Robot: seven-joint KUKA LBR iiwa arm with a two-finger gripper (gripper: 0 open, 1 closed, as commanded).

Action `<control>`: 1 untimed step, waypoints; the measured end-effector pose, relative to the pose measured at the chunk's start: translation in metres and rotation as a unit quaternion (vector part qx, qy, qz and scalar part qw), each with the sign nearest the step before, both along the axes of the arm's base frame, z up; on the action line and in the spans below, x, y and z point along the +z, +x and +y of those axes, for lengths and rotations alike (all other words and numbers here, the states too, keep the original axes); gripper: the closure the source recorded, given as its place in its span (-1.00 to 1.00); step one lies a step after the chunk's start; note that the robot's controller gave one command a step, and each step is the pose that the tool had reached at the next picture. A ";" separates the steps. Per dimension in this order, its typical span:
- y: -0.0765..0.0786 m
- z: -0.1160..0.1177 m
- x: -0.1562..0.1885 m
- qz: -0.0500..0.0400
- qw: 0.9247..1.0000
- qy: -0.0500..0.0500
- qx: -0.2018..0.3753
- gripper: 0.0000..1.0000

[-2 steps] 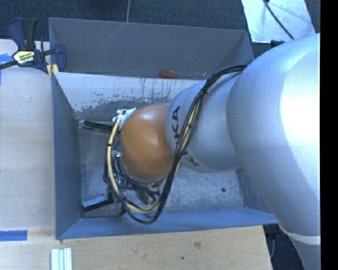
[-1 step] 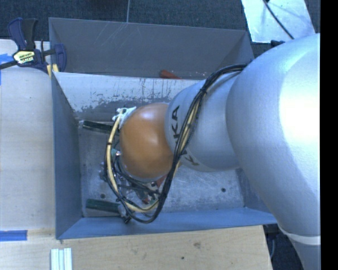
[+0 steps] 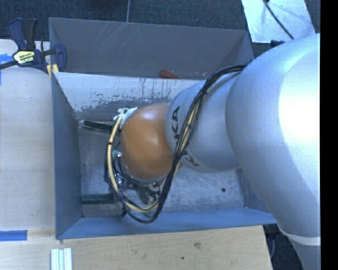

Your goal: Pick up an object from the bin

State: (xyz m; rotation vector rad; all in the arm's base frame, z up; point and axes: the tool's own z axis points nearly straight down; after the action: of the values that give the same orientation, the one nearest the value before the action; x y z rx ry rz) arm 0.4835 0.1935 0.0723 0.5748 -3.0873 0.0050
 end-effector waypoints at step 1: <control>0.062 -0.028 0.034 -0.004 0.989 0.002 0.148 1.00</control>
Offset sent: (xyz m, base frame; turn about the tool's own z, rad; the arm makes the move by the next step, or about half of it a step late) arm 0.0595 -0.0277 0.0323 -0.2992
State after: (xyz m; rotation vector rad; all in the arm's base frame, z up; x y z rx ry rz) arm 0.5451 0.1651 0.1058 1.0271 -2.9766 -0.0001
